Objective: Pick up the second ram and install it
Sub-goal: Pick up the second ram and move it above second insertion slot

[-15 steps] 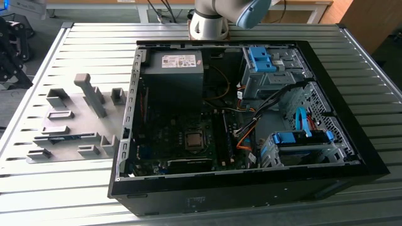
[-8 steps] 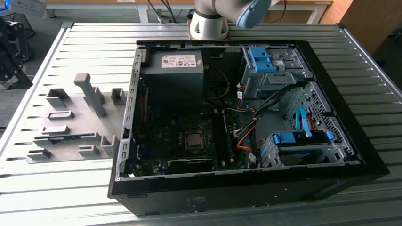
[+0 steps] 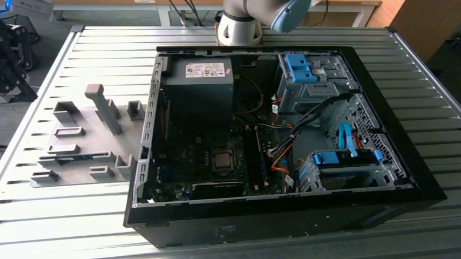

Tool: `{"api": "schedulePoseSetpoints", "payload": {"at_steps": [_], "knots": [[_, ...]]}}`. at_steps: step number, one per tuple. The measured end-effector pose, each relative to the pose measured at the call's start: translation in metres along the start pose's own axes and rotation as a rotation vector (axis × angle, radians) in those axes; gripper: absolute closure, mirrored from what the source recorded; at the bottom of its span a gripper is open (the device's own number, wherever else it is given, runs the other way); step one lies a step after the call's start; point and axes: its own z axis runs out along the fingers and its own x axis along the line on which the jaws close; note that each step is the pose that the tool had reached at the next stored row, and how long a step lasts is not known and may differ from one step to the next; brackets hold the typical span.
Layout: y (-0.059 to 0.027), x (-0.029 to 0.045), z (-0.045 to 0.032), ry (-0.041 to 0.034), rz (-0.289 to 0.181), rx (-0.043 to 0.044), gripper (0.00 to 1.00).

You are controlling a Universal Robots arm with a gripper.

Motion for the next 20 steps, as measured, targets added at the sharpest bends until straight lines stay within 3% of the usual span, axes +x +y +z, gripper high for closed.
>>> {"api": "schedulePoseSetpoints", "payload": {"at_steps": [4,6,7,11,13,14,20], "knots": [[0.0000,0.0000,0.0000,0.0004,-0.009,0.0000,0.89],[-0.0001,0.0000,0.0004,0.0013,-0.037,0.0002,0.89],[-0.0001,0.0000,0.0007,0.0021,-0.054,0.0001,0.83],[-0.0001,0.0002,0.0030,0.0043,-0.114,0.0004,0.83],[0.0009,0.0011,0.0045,0.0046,-0.118,0.0002,0.82],[0.0016,0.0016,0.0055,0.0046,-0.119,0.0004,0.75],[0.0048,0.0038,0.0132,0.0042,-0.123,0.0067,0.74]]}}
